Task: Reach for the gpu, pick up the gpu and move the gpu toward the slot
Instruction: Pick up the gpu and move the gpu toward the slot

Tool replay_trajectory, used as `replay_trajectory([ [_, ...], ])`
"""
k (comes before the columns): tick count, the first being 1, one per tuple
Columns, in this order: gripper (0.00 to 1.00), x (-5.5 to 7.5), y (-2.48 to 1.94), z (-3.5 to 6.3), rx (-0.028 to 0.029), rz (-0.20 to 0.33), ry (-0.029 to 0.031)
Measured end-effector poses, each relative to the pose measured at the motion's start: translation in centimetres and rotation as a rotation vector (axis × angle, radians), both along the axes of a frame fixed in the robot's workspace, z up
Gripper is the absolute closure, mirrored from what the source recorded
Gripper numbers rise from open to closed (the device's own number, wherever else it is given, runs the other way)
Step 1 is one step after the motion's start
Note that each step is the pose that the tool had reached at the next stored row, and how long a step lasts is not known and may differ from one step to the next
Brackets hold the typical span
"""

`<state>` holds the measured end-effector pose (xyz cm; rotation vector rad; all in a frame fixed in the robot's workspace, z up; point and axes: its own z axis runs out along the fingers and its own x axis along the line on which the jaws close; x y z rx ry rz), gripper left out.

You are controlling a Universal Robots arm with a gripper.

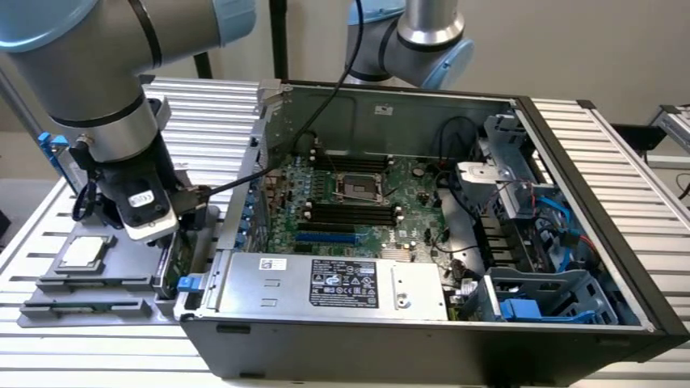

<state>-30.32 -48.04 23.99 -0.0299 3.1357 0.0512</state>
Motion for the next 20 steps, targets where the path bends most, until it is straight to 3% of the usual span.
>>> replay_trajectory([
  [3,0.48,0.0,0.0,-0.05,-0.0003,0.0,0.0003],
  [5,0.62,0.01,0.01,-0.07,-0.0001,0.0,0.0001],
  [8,0.63,0.01,0.02,-0.08,0.0001,0.0,-0.0002],
  [9,0.7,0.01,0.02,-0.08,-0.0001,0.0,-0.0002],
  [15,0.73,0.01,0.03,-0.07,-0.0001,0.0,0.0002],
  [20,0.73,0.01,0.02,-0.02,0.0,0.004,0.0079],
])
